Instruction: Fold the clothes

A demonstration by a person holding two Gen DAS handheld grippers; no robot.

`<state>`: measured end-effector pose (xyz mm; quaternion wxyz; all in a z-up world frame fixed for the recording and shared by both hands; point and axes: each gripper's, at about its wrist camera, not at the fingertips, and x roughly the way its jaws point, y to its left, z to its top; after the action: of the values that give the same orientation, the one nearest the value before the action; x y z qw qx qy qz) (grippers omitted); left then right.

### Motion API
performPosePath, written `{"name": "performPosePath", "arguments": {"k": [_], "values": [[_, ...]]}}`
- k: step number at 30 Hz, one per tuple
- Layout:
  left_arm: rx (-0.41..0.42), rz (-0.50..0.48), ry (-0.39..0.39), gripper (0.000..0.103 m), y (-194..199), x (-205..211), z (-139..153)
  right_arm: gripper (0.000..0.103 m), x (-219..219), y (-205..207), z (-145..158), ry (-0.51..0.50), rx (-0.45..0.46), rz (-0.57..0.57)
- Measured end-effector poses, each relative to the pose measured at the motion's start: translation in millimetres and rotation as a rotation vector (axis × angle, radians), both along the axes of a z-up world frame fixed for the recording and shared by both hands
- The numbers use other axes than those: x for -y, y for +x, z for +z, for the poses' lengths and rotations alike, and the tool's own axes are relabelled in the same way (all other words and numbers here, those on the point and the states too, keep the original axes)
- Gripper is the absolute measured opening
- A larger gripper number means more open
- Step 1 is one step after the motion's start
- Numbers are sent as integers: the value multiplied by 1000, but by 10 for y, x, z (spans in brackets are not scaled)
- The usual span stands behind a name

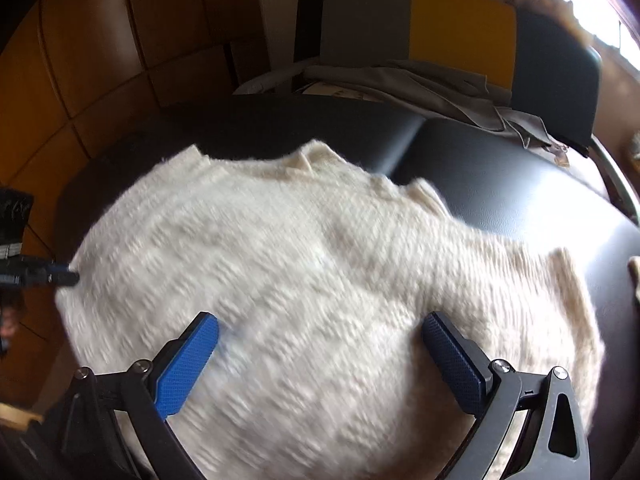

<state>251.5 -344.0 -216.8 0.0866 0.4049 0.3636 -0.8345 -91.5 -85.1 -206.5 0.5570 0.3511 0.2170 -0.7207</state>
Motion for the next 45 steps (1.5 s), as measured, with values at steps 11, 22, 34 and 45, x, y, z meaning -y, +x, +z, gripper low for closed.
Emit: {"name": "performPosePath", "arguments": {"k": [11,22,34,45], "values": [[-132,9,-113,32,-366,-83,574,103,-7,28,-85,-73,-55,0],[60,-96,-223,31,-1413,95,275,103,-47,51,-93,-89,-49,0],[-118,108,-63,37,-843,414,332,103,-54,12,-109,-104,-21,-2],[-125,112,200,53,-597,757,-140,103,-62,32,-95,-103,-27,1]]}}
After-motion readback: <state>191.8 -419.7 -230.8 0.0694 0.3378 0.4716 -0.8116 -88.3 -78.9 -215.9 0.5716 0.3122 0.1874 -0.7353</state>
